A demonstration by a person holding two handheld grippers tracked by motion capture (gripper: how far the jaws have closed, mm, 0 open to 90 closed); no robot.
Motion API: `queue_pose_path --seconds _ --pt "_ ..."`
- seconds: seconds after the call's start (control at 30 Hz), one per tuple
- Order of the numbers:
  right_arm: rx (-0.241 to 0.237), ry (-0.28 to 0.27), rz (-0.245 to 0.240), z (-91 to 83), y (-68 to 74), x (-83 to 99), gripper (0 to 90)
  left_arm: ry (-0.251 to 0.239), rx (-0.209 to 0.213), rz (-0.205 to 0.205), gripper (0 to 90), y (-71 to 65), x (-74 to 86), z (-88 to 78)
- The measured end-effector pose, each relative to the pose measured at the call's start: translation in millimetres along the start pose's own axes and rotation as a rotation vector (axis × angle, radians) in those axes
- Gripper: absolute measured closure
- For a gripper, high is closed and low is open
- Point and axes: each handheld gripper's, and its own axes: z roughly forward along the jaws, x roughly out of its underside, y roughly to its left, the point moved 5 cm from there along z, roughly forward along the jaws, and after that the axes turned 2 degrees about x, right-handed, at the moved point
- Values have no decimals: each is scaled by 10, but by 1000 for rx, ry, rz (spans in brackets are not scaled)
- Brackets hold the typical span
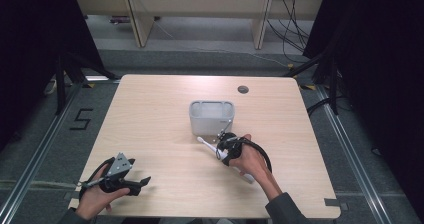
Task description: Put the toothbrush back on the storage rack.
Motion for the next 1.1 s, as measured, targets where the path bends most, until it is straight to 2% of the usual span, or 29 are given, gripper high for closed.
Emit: queue_pose_path --seconds 0.1,0.23,0.3,0.43,0.47,0.5,0.53,0.57,0.6,0.63,0.67,0.7,0.73,0.77,0.8,0.87,0.9,0.93,0.97,1.03,1.07,1.1 --pt "-3 -22 1 -33 1 31 667 1 0 0 151 0 0 0" --pt "15 -67 -7 -75 -30 72 666 0 -1 -1 152 2 -1 -2" --pt "21 -95 0 -95 -35 87 667 -6 0 -11 152 -6 0 5" --pt "28 -141 33 -170 -28 133 667 1 -1 1 151 2 0 0" --pt "30 -172 23 -198 -31 134 667 0 -2 -1 152 0 1 0" --pt "29 -186 29 -221 -23 141 667 0 -3 -1 152 -1 1 -1" --pt "17 -226 42 -244 -15 132 667 -1 -3 -1 152 0 0 -1" --pt "15 -252 34 -270 -31 135 667 1 -2 1 152 2 0 -3" --pt "23 -269 47 -317 -40 141 667 2 1 -2 152 3 0 -4" --pt "22 -311 48 -375 -64 130 668 3 -7 0 152 11 3 -2" --pt "25 -340 77 -418 -73 129 668 2 -9 -3 152 9 2 -4" --pt "33 -376 71 -466 -94 127 668 2 -8 -3 152 9 2 -2" --pt "23 -404 99 -494 -80 116 668 2 -7 -3 152 8 2 0" --pt "18 -442 100 -526 -97 101 668 7 -11 5 152 15 4 2" --pt "16 -482 64 -556 -126 80 668 5 -9 4 151 11 3 0" --pt "16 -529 115 -620 -131 56 668 0 -3 -1 152 2 -1 -3" --pt "8 -528 104 -637 -137 56 668 1 -3 -2 152 2 -1 -3" --pt "7 -553 95 -646 -151 41 668 2 -8 -2 152 7 2 -1" --pt "2 -568 121 -654 -150 29 668 1 -4 -3 152 3 2 -2" --pt "-5 -584 123 -685 -157 14 668 1 -2 -1 151 2 0 -3" --pt "-4 -589 110 -689 -170 7 668 1 -2 -1 152 2 0 -2" --pt "2 -603 128 -705 -173 -2 668 0 -2 -2 152 -1 1 0"
